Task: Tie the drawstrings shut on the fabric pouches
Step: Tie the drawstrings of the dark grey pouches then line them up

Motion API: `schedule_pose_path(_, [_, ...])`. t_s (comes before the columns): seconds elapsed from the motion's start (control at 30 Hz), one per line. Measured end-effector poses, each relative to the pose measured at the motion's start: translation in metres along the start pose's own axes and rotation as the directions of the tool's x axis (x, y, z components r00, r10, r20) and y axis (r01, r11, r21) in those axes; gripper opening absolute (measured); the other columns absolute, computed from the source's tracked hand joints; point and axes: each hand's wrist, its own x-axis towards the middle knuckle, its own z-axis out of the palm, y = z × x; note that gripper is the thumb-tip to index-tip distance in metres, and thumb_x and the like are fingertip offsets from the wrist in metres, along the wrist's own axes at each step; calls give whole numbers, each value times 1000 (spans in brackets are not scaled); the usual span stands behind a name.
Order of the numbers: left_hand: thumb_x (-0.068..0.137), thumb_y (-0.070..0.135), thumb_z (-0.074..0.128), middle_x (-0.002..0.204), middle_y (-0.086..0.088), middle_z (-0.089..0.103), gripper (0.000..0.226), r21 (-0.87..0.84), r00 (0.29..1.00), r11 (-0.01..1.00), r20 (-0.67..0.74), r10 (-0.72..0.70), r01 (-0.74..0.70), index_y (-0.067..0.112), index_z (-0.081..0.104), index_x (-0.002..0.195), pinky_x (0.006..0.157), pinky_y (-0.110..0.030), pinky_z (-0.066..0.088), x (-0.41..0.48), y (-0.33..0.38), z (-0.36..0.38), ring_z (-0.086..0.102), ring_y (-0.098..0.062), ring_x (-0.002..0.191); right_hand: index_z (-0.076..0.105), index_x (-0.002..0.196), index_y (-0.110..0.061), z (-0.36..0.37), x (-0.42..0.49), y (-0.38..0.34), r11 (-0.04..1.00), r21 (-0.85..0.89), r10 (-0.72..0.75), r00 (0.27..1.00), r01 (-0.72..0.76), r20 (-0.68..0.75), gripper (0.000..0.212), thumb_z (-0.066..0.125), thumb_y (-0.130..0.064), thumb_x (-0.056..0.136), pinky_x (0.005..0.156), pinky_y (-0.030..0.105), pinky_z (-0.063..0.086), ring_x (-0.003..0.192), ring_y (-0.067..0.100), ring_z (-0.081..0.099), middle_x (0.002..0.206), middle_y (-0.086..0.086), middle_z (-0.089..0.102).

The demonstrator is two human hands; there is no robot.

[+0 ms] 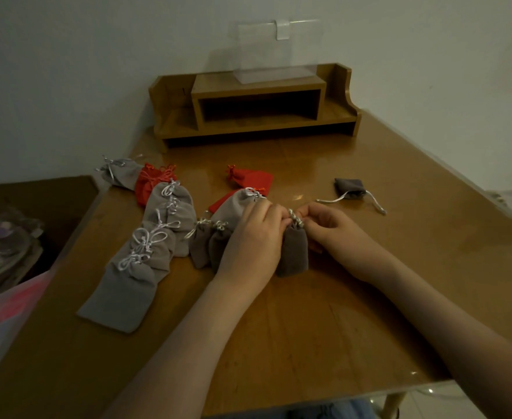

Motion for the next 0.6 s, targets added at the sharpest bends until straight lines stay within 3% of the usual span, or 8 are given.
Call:
schedule_pose_path(0.2, [92, 12, 52, 87, -7, 56, 11, 125, 996, 989, 53, 71, -77, 7, 60, 86, 75, -34, 47, 2, -3, 1, 53, -22, 84, 53, 97, 2, -2, 0, 2, 997, -67, 25, 995, -31, -91, 11, 47, -7, 97, 53, 17, 36, 52, 3, 44, 67, 0, 52])
schedule_pose_path(0.33, [92, 13, 47, 86, -6, 55, 13, 137, 997, 988, 36, 67, -71, 8, 58, 85, 74, -30, 41, 2, -4, -5, 49, -20, 83, 56, 97, -3, -5, 3, 4, 988, -152, 7, 986, -33, -167, 11, 50, -12, 96, 64, 25, 41, 65, 9, 52, 79, 8, 59])
schedule_pose_path(0.43, [92, 15, 42, 85, -5, 53, 17, 141, 996, 986, 34, 87, -91, 9, 56, 83, 75, -29, 37, 2, -5, -5, 45, -17, 83, 57, 94, -7, -6, 4, 6, 978, -207, -11, 981, -30, -194, 7, 51, -11, 94, 62, 26, 39, 64, 12, 49, 75, 6, 56])
schedule_pose_path(0.6, [96, 16, 53, 90, 6, 52, 8, -153, 980, 973, 128, -156, 175, 15, 58, 90, 70, -15, 35, 5, -1, -9, 46, -6, 83, 56, 93, -4, -8, 4, 9, 981, -196, -58, 972, 12, -229, 10, 51, -12, 96, 59, 22, 37, 61, 7, 48, 64, -5, 53])
